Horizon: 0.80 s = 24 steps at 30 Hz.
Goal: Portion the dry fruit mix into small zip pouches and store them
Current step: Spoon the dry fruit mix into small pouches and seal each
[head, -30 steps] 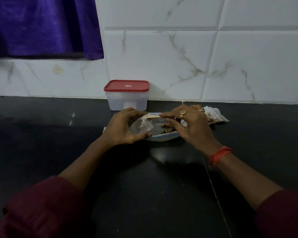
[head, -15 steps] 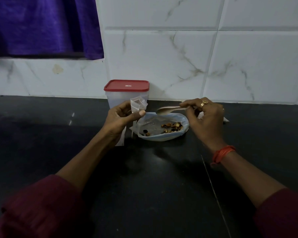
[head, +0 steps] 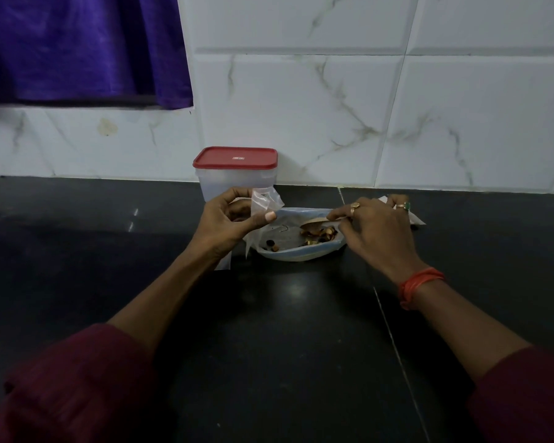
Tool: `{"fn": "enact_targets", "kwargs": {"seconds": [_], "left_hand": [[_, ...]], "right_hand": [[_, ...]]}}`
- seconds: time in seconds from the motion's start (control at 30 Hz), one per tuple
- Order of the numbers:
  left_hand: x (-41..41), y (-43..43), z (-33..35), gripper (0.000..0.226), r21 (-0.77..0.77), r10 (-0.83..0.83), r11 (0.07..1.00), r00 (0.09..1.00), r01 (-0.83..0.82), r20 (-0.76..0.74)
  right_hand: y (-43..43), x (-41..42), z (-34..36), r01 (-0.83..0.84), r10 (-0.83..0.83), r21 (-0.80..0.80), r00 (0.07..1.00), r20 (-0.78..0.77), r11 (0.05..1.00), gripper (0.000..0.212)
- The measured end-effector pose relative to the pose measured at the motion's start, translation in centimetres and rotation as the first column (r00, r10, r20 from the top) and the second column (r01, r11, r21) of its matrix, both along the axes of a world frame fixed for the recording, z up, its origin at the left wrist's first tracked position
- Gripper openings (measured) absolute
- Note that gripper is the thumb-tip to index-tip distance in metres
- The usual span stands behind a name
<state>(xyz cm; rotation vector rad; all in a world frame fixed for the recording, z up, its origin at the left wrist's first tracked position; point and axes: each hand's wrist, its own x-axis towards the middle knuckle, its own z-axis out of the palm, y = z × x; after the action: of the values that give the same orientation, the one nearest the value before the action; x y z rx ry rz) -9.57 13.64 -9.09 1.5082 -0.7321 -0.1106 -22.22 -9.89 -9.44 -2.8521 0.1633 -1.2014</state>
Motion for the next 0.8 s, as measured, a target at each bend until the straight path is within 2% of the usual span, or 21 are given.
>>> {"fn": "enact_targets", "kwargs": {"seconds": [0.17,0.27,0.37,0.6,0.73,0.8], "left_hand": [[-0.05,0.09,0.05,0.056,0.049,-0.024,0.999,0.999,0.022,0.04],[-0.05,0.22,0.15,0.065,0.083,-0.065,0.995,0.996,0.06,0.059],[-0.25,0.2,0.16,0.06,0.11,-0.089,0.991,0.993,0.08,0.081],[-0.33,-0.04,0.12,0.056,0.112,-0.069,0.992,0.993,0.059,0.091],[-0.24,-0.04,-0.02,0.058,0.127,-0.075,0.99,0.992,0.062,0.102],[-0.17,-0.02,-0.02,0.057,0.124,-0.066,0.991,0.993,0.054,0.1]], "right_hand": [[0.26,0.02,0.37,-0.036,0.012,0.239,0.995,0.101,0.97,0.034],[-0.01,0.0,0.18,-0.017,0.002,0.252,0.998,0.059,0.968,0.028],[-0.47,-0.14,0.2,-0.017,0.022,0.239,1.0,-0.02,0.971,0.02],[-0.39,-0.35,0.48,-0.09,0.083,0.345,0.996,0.037,0.934,0.025],[-0.11,0.08,0.24,-0.106,0.146,0.47,0.988,-0.049,0.876,0.027],[-0.16,0.3,0.14,-0.095,0.142,0.485,0.988,-0.06,0.869,0.027]]}}
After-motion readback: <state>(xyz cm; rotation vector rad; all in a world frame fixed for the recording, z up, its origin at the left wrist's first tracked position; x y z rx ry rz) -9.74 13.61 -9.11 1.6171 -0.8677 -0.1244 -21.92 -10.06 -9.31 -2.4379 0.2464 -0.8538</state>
